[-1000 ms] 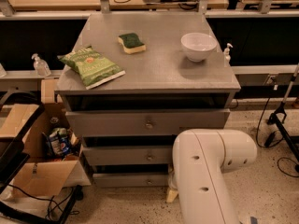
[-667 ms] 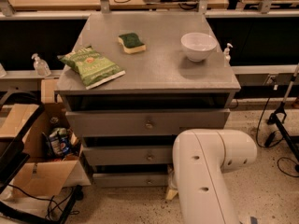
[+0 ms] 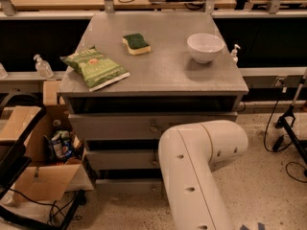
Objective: Open bottom drawer
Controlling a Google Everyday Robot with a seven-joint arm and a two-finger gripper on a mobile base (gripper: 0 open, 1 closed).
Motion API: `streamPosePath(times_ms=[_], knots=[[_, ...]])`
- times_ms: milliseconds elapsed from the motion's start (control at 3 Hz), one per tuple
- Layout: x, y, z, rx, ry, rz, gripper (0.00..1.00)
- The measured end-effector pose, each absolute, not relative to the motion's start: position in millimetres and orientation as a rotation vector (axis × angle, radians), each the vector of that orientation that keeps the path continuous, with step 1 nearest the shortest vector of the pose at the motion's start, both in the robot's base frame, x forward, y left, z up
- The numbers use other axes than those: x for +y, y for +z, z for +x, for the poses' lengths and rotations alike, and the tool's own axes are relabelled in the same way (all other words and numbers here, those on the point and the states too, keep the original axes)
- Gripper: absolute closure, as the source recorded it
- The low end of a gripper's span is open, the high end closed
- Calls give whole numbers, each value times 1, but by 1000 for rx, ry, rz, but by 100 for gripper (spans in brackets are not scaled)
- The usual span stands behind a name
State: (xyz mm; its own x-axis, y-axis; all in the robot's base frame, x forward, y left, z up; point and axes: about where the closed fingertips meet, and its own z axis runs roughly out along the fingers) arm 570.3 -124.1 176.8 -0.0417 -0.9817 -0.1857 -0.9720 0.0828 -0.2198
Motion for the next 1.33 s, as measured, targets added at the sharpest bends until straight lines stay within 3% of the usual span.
streamPosePath(times_ms=[333,1333], knots=[[-124,179,571,2079,-48,-1951,98],[-127,186,549,2139,-1,-1957,100]])
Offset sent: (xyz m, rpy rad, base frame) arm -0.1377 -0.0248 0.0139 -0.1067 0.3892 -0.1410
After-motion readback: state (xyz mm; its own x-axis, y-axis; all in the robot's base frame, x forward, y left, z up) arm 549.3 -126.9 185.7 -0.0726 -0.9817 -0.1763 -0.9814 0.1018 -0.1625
